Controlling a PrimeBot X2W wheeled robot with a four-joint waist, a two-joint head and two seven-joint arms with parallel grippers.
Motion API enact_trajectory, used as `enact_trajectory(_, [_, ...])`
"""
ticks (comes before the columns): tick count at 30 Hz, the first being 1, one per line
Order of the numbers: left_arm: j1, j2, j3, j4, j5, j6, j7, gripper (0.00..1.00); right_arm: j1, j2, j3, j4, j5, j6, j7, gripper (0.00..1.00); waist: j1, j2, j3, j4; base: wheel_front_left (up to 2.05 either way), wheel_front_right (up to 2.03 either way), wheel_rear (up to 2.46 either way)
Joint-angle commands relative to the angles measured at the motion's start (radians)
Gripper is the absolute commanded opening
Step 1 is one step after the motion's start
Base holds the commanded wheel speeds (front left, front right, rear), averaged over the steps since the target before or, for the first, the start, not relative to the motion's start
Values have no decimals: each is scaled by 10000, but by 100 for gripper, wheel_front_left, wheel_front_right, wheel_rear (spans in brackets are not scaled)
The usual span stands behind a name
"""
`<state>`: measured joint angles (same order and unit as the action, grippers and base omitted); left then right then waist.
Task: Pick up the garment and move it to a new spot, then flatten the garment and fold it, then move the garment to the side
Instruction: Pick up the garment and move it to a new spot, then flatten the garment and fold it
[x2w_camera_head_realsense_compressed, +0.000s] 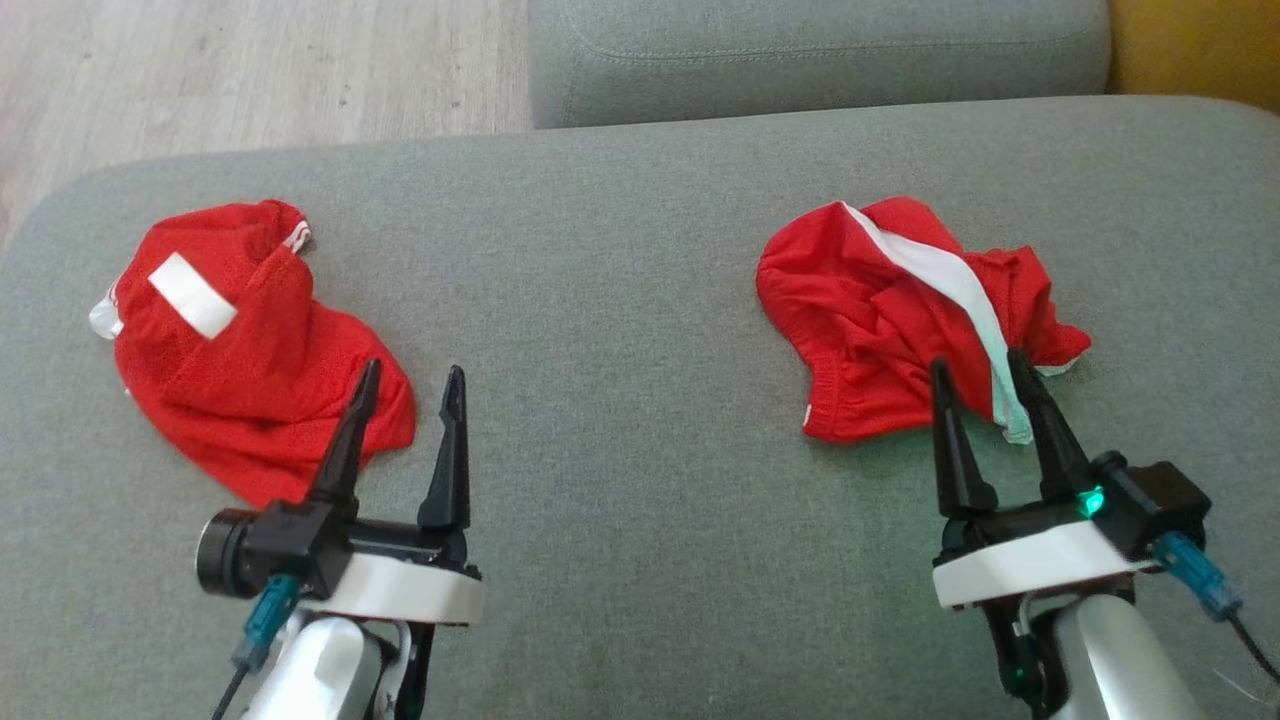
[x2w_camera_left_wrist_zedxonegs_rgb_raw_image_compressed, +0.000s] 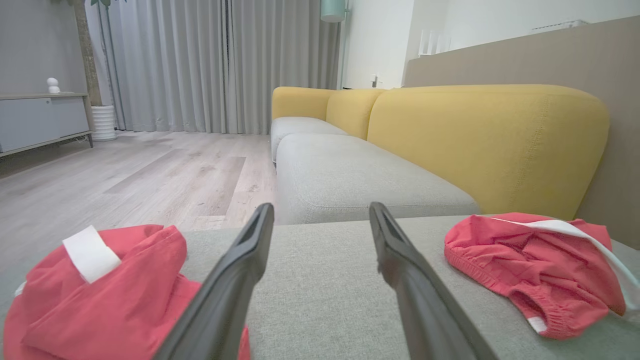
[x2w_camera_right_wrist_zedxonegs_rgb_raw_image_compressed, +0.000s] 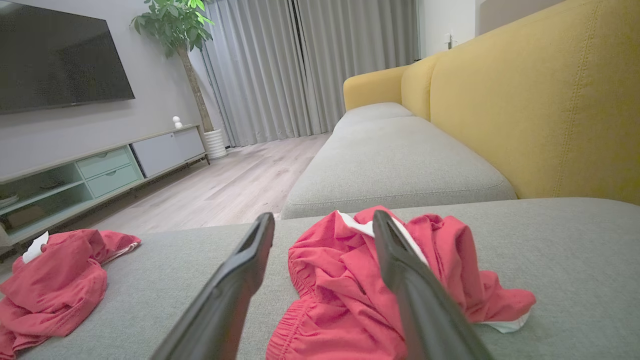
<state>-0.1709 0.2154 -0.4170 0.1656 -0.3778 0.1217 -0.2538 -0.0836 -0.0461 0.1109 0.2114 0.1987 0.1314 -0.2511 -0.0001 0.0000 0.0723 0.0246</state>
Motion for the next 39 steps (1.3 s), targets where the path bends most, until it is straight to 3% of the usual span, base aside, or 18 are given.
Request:
enact_trajectory(1, [-359,76,436,-307,73,-20,-79,100,-336,-41,275,-268,-113,-7,-107,100,1,0,28,-4,0,0,0])
enact_trajectory(10, [-523,-360,622,-92,388,-484,-79,100,-1242,-41,846,586,-592,-7,-97,100,1,0,339,329,0,0,0])
enact_trajectory(14, [-677,-605,607,55,530,-687,-79,100,-2373,-41,853,1435,-1214,-7,498,100,1,0,581,695,0,0,0])
enact_trajectory(23, [-959,-1113,599,388,775,-1058,-80,100,-5069,-332,-1039,3639,-3758,-7,2477,100,1,0,1159,1590,0,0,0])
enact_trajectory(32, [-1105,-1424,625,606,1002,-1317,-80,100,-6305,-789,-2068,5847,-4944,-7,3697,100,1,0,1560,2027,0,0,0])
enact_trajectory(33, [-1115,-1450,628,615,1024,-1333,-80,100,-6380,-819,-2106,6058,-4997,-7,3739,95,1,0,1582,2046,0,0,0])
enact_trajectory(34, [-1124,-1474,630,625,1045,-1348,-80,100,-6458,-819,-2107,6235,-4993,-7,3688,0,1,0,1604,2061,0,0,0])
enact_trajectory(39, [-1165,-1546,668,655,1101,-1379,-80,100,-6953,-821,-1902,6674,-4778,-7,2897,0,1,0,1642,2052,0,0,0])
